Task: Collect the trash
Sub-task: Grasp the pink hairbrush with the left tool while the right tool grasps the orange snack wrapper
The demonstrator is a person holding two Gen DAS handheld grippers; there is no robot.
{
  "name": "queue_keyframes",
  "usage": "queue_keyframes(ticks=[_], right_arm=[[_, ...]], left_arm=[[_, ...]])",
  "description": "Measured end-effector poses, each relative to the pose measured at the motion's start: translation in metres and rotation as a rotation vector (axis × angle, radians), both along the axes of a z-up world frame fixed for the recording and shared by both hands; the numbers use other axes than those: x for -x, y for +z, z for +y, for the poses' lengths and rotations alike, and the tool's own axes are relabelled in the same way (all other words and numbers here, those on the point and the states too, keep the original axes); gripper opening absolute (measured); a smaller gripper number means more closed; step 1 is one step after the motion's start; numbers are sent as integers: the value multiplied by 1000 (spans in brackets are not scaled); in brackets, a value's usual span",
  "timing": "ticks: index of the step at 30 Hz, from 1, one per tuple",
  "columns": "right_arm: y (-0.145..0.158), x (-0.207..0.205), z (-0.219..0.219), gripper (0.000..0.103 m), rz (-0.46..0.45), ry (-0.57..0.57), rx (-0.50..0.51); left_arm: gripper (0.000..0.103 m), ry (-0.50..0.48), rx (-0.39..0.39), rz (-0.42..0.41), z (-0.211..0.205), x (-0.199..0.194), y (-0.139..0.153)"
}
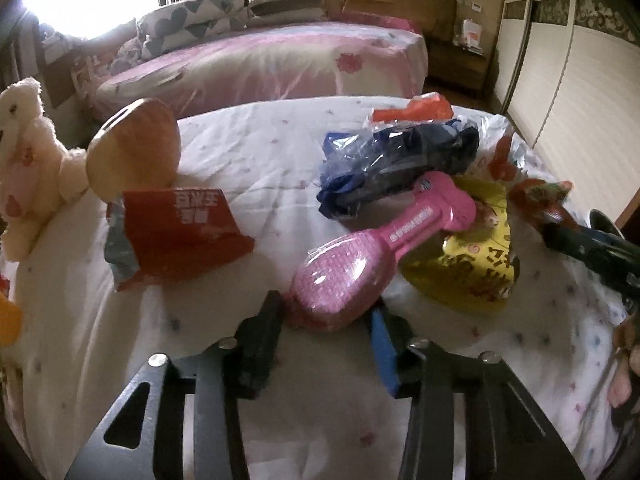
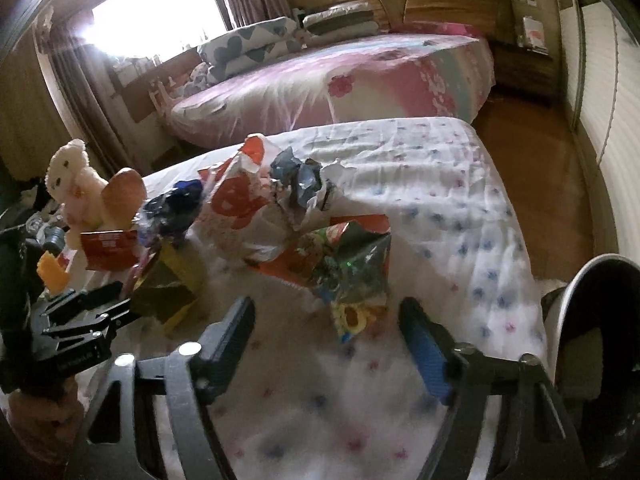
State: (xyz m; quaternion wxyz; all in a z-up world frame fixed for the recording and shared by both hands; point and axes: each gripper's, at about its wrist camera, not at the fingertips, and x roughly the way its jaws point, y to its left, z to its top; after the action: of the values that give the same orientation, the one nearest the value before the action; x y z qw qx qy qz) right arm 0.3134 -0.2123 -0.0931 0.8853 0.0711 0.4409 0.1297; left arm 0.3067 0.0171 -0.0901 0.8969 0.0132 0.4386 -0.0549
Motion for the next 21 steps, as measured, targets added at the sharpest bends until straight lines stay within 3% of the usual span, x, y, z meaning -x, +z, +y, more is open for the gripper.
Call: queue_keyframes(ticks=[2, 4, 5, 13, 21], right_arm=[[-1, -1, -1, 22, 9, -4, 9], [0, 1, -2, 18, 1, -1, 2], [1, 3, -2, 11, -4, 0, 4], [8, 32, -7, 8, -19, 13, -30], [13, 63, -22, 8, -14, 0, -71]], left_arm=[[13, -6, 6, -4, 0, 1, 0], [10, -9, 24, -10, 1, 5, 2], [10, -9, 32, -12, 2, 7, 2], [9, -21, 105, -26, 3, 35, 9], [8, -94, 159, -21, -17, 63, 21]])
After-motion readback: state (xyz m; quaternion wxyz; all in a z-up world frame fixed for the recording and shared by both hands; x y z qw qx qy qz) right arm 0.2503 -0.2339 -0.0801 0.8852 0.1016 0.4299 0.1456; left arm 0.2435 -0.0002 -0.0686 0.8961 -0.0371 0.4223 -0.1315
